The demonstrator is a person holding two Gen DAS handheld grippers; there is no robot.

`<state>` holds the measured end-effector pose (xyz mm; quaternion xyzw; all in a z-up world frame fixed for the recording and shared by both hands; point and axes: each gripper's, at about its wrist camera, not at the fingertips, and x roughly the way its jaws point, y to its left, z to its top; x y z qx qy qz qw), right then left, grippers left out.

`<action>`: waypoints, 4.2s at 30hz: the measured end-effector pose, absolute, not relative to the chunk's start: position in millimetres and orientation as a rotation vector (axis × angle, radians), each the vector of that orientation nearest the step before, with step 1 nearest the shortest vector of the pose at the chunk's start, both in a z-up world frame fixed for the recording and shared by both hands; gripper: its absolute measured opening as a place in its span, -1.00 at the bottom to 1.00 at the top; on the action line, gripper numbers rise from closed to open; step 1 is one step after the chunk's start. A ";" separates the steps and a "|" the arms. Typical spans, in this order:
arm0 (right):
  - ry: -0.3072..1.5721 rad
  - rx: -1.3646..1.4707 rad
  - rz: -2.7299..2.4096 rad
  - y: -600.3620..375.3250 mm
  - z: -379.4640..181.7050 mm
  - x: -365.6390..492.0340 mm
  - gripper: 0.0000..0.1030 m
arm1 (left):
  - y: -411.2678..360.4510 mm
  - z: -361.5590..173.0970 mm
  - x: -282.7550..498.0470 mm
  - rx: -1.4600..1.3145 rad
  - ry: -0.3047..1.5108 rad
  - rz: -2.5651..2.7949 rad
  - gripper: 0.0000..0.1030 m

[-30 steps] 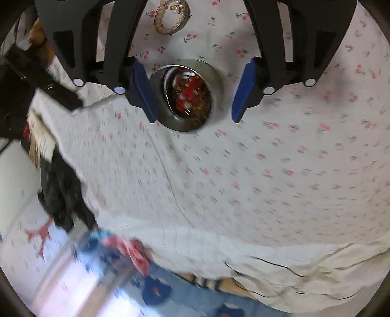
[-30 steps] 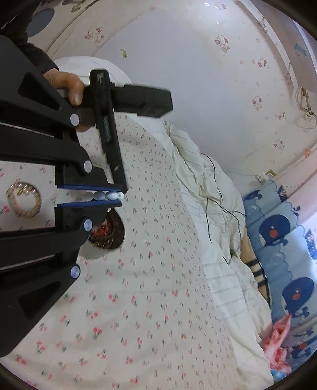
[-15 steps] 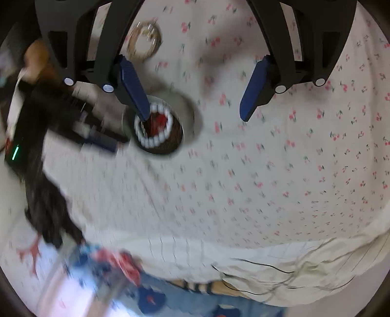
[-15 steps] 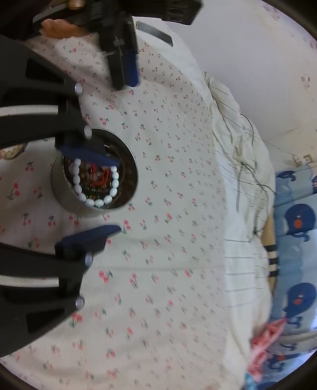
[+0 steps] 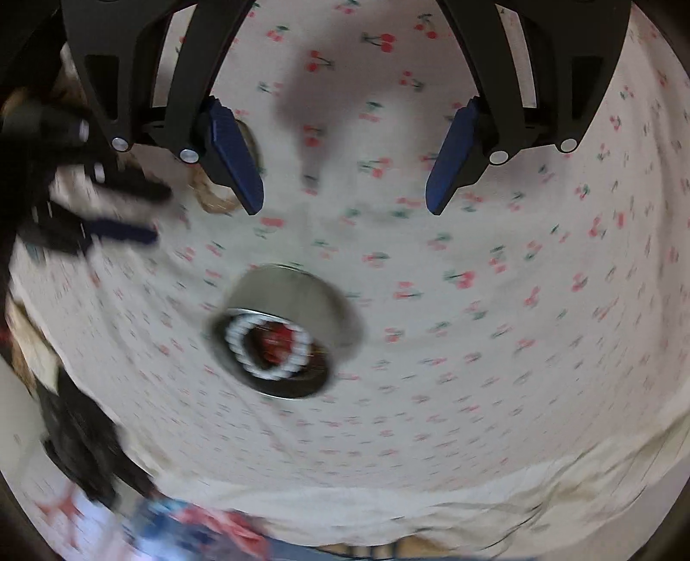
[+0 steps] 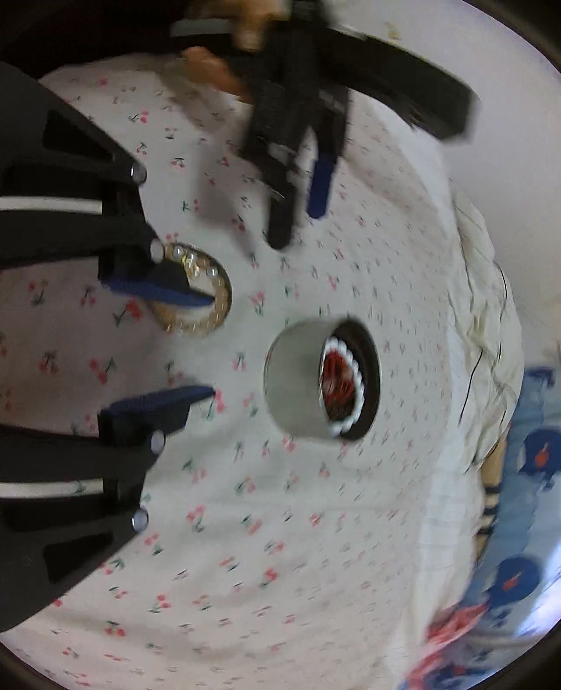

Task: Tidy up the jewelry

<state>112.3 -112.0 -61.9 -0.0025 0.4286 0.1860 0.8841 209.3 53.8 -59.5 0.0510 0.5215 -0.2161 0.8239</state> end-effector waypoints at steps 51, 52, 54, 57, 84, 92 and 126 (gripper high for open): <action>0.965 0.292 0.527 -116.8 -74.5 128.7 -0.88 | 56.6 -65.3 213.2 0.066 1.135 -0.471 0.58; 0.960 0.305 0.541 -118.5 -71.0 128.1 -0.89 | 58.0 -64.7 213.3 0.059 1.136 -0.474 0.58; 0.950 0.305 0.550 -119.6 -64.8 126.9 -0.95 | 57.0 -65.1 214.3 0.053 1.138 -0.479 0.58; 0.944 0.317 0.534 -133.5 -57.1 123.9 -0.95 | 52.0 -68.5 214.4 0.075 1.146 -0.485 0.58; 0.996 0.346 0.585 -128.3 -73.6 120.3 -0.86 | 51.3 -70.2 215.2 0.074 1.151 -0.478 0.60; 0.967 0.345 0.529 -155.7 -54.5 117.1 -0.86 | 29.4 -77.2 202.9 0.180 1.161 -0.553 0.60; 1.088 -0.006 0.277 -153.0 -87.9 122.2 0.11 | -21.2 -96.5 158.0 0.512 1.048 -0.574 0.54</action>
